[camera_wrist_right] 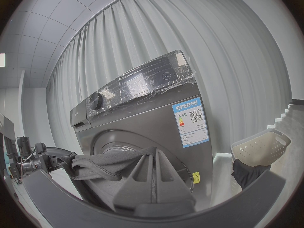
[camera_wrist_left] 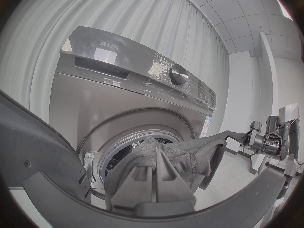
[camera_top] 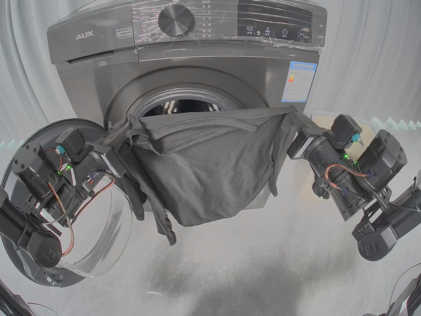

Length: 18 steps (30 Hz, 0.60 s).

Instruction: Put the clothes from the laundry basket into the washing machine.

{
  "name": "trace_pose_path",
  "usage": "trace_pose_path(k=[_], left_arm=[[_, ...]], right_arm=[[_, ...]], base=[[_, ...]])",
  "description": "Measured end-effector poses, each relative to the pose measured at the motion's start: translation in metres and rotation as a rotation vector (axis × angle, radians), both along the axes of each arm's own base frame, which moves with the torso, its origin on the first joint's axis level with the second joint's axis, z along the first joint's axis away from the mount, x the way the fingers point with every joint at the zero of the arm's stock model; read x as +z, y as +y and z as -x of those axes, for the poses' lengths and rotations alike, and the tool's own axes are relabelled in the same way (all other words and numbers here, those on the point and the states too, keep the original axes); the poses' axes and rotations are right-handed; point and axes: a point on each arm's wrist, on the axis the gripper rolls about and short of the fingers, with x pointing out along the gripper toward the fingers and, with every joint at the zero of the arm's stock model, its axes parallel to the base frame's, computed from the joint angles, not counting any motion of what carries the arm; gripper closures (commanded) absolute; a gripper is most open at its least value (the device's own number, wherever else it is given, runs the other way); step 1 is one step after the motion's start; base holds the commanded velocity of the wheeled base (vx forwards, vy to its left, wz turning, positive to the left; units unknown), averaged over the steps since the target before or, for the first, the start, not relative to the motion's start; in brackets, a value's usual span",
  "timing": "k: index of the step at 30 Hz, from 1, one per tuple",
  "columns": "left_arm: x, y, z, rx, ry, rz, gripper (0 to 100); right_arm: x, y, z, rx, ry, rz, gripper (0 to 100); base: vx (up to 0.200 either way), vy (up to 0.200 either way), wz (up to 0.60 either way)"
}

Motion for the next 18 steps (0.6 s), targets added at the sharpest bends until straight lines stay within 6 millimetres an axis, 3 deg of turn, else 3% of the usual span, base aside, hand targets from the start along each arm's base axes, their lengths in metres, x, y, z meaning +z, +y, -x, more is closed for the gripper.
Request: trace_pose_path(k=[12,18], left_arm=[[0.001,-0.002,0.003,-0.009,-0.004,0.000,100],[-0.001,-0.009,0.005,-0.033,0.003,-0.006,100]], right_arm=[[0.000,0.001,0.000,0.001,0.000,-0.004,100],[-0.011,0.000,0.003,0.021,0.043,0.001,100]], base=[[0.000,0.000,0.00],[0.000,0.000,0.00]])
